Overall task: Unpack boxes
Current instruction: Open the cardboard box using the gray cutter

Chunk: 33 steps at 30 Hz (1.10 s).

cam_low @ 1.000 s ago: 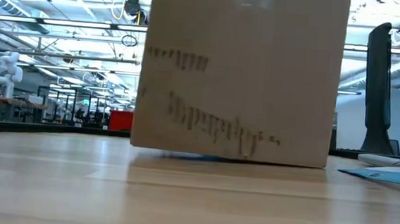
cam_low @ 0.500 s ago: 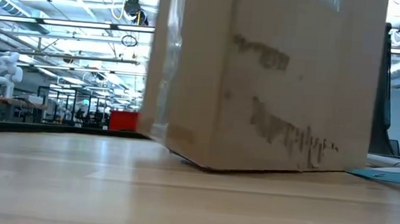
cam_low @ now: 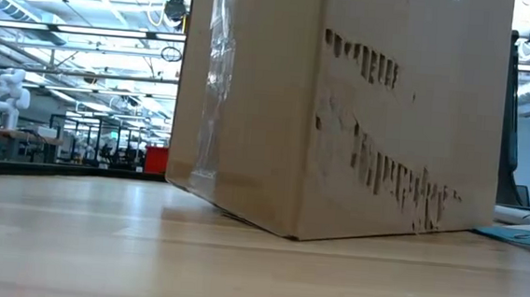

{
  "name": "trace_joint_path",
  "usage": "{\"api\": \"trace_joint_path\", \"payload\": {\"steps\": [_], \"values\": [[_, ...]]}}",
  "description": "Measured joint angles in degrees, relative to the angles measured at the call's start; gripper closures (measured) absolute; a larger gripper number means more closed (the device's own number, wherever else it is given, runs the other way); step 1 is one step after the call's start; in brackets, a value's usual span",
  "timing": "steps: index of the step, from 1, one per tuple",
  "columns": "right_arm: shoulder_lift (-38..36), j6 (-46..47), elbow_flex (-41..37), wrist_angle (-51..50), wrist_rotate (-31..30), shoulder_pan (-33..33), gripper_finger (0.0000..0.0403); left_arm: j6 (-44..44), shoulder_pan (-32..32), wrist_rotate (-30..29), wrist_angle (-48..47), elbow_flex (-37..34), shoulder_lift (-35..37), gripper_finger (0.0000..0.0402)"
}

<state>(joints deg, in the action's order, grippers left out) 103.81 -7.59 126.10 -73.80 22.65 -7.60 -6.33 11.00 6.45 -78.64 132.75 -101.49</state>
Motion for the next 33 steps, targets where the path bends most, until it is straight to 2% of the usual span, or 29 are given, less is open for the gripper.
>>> {"api": "trace_joint_path", "payload": {"steps": [4, 7, 12, 16, 21, 29, 33], "values": [[0.0, 0.9, 0.0, -0.1, 0.1, 0.0, 0.0403, -8.5, -2.5, -4.9, -0.8, 0.0, 0.0, 0.0313], [0.0, 1.4, 0.0, -0.1, 0.3, -0.1, 0.0403, -11.0, -2.7, -8.2, -1.2, 0.0, 0.0, 0.0308], [0.0, 2.4, 0.0, 0.3, 1.2, -0.9, 0.0403, -13.7, -1.2, -7.2, -2.1, 0.0, 0.0, 0.0275], [0.0, 2.7, -0.1, 0.7, 3.8, -1.9, 0.0403, -13.6, -0.8, -4.3, -2.1, 0.0, 0.0, 0.0232], [0.0, 3.9, -0.2, 1.1, 4.7, -2.5, 0.0402, -9.0, -0.8, 8.3, -1.7, 0.0, 0.0, 0.0188], [-0.9, 7.7, -0.2, 0.7, 2.5, -1.8, 0.0401, -3.2, -5.2, 14.9, -2.3, 0.0, 0.0, 0.0181], [-1.3, 11.4, -0.1, 2.9, 1.0, -1.0, 0.0366, -2.9, -6.3, 15.2, -2.2, 0.0, 0.1, 0.0181]]}}
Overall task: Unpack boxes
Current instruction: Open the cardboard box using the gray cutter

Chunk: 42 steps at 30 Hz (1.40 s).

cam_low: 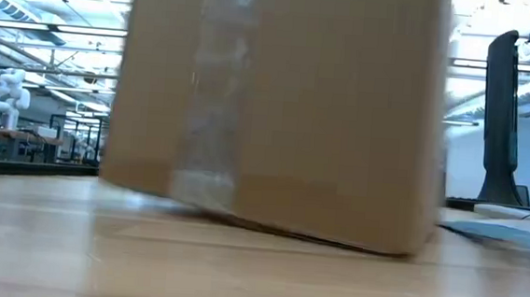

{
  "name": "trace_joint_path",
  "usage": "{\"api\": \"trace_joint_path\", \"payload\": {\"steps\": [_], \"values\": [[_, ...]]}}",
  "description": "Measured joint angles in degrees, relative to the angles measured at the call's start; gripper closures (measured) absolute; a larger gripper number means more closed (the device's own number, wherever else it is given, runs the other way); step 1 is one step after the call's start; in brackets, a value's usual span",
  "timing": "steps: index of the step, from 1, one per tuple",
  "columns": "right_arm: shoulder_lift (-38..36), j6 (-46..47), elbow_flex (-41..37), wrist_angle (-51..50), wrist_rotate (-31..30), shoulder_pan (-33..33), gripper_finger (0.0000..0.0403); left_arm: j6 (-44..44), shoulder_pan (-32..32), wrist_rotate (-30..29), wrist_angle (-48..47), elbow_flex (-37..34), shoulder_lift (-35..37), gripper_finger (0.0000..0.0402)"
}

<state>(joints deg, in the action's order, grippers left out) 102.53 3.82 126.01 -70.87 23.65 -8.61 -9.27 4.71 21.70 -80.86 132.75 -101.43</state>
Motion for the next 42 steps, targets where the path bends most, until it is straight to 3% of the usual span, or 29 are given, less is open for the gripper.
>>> {"api": "trace_joint_path", "payload": {"steps": [8, 14, 17, 22, 25, 35, 42], "values": [[-0.7, 8.8, 0.9, 2.5, 0.2, 1.0, 0.0251, 2.9, -0.7, 0.1, -2.3, 0.0, 0.0, 0.0181], [-0.9, 12.1, 7.3, 3.6, 0.3, 1.1, 0.0213, 3.0, -3.0, -0.5, -2.2, 0.0, 0.0, 0.0181], [-1.3, 12.8, 9.0, 3.8, -2.2, 1.2, 0.0214, 3.0, -3.9, -1.0, -2.2, 0.0, 0.0, 0.0181], [-3.6, 14.6, 8.7, -3.1, -16.5, 3.4, 0.0238, 4.5, -6.2, -2.2, -2.1, 0.0, 0.0, 0.0181], [-3.6, 16.6, 8.8, -8.2, -17.6, 5.8, 0.026, 5.8, -7.7, -2.3, -2.1, 0.0, 0.0, 0.0181], [-0.4, 15.4, 8.7, -11.6, -4.9, 9.7, 0.0298, 6.4, -12.4, -2.3, -2.0, 0.0, 0.0, 0.0181], [4.6, 8.7, 8.7, -18.6, -2.4, 9.9, 0.0317, 7.5, -15.5, -4.2, -1.7, 0.0, 0.0, 0.0181]]}}
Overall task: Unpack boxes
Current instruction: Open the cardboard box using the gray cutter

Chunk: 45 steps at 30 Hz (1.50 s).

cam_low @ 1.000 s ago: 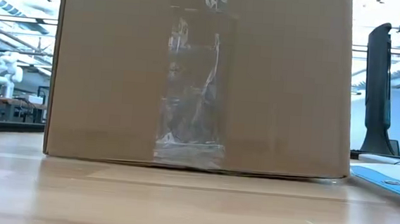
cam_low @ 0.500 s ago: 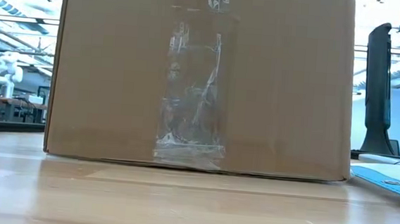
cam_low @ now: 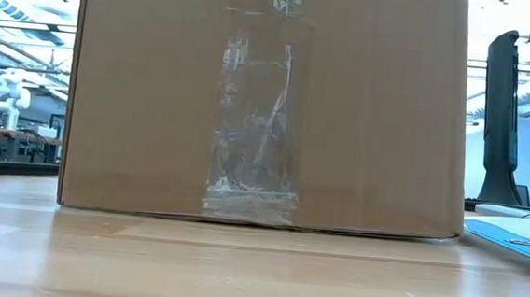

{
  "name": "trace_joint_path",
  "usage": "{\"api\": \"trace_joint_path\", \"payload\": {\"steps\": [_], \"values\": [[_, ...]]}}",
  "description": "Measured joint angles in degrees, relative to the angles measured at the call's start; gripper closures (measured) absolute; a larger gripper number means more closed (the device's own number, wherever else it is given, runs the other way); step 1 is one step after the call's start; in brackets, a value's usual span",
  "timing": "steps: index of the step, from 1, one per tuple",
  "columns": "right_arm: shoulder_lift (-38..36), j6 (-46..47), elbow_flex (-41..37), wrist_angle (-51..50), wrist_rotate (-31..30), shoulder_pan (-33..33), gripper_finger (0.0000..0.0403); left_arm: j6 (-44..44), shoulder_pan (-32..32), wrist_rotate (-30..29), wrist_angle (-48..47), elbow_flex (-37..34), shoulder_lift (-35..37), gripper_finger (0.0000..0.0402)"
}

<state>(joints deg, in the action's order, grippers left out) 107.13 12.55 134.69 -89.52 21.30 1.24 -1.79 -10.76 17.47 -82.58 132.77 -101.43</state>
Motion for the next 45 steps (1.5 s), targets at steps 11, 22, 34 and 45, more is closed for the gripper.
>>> {"api": "trace_joint_path", "payload": {"steps": [11, 22, 34, 45], "values": [[8.1, -4.5, -0.1, -0.2, -2.9, 5.2, 0.037, 0.0, -7.3, -5.8, 0.2, 0.0, 0.0, 0.0181], [10.6, -2.3, 0.0, 2.6, -5.6, 13.1, 0.0401, 3.0, -10.4, -9.0, 0.1, 0.0, 0.0, 0.0196], [10.9, -1.9, -0.2, 4.6, -2.4, 15.5, 0.0403, 4.5, -7.7, -10.2, 1.3, -13.3, -1.9, 0.0244], [10.9, -1.2, -0.2, 3.2, -4.5, 15.6, 0.0403, 13.0, -0.5, -19.8, 4.0, -27.7, -2.1, 0.0279]]}}
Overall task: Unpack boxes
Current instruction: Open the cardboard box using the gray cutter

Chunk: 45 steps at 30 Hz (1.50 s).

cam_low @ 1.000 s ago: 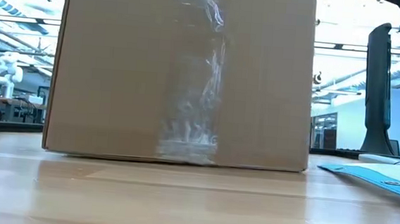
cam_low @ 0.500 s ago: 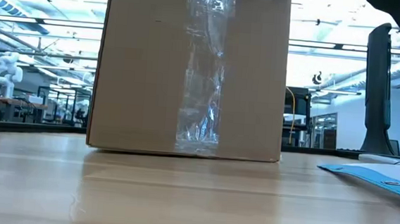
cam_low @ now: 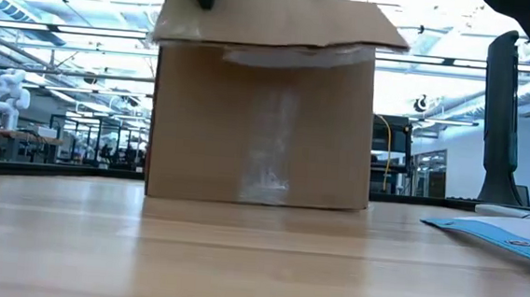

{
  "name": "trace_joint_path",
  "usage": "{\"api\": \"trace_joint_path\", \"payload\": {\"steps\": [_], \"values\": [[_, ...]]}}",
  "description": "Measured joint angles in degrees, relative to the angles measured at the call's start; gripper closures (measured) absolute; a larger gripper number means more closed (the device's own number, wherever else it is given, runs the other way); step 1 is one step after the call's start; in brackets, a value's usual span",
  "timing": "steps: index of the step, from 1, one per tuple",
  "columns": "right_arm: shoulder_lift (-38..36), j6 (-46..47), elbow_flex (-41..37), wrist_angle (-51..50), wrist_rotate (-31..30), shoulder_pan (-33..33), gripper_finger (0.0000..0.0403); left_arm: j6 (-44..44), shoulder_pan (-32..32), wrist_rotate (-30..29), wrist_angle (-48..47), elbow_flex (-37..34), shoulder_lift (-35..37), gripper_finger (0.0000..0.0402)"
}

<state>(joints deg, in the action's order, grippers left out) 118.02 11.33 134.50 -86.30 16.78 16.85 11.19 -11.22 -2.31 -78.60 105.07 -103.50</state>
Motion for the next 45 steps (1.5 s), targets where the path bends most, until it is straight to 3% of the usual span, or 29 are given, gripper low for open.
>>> {"api": "trace_joint_path", "payload": {"steps": [4, 9, 14, 19, 24, 28, 35, 43, 45], "values": [[0.0, 0.5, 0.0, 0.0, -0.4, -0.1, 0.0403, 4.7, 0.8, -6.5, 6.4, -3.8, 0.0, 0.0286], [0.0, -0.2, 0.0, 0.0, -0.4, -0.1, 0.0403, 3.5, -0.3, -5.8, 6.5, -4.8, 0.6, 0.0286], [0.0, -1.4, 0.0, 0.6, -0.6, -0.1, 0.0403, 1.5, -2.7, -3.5, 5.0, 1.5, 2.0, 0.0286], [0.0, -1.0, 0.0, 1.4, -0.6, 0.0, 0.0403, 2.0, -2.9, -5.1, 2.5, 10.1, 5.6, 0.0286], [-0.1, 0.1, 0.0, 1.7, -0.3, 0.0, 0.0403, 2.2, -2.6, -8.7, 2.2, 16.2, 7.6, 0.0286], [-0.1, 0.8, 0.0, 1.9, -0.2, -0.1, 0.0403, 2.1, -2.0, -14.3, 0.2, 16.4, 8.0, 0.0286], [-0.1, 1.1, 0.0, 2.0, -0.4, -0.1, 0.0403, 7.0, 4.5, -12.2, -6.9, 10.1, 7.1, 0.0286], [-0.2, 1.5, 0.1, 2.1, -1.9, -0.4, 0.0403, 6.3, 7.4, -8.0, -2.7, 8.8, 8.0, 0.0284], [-0.2, 1.9, 0.1, 2.1, -2.0, -0.4, 0.0403, 6.2, 8.6, -4.0, -2.1, 8.8, 7.6, 0.0276]]}}
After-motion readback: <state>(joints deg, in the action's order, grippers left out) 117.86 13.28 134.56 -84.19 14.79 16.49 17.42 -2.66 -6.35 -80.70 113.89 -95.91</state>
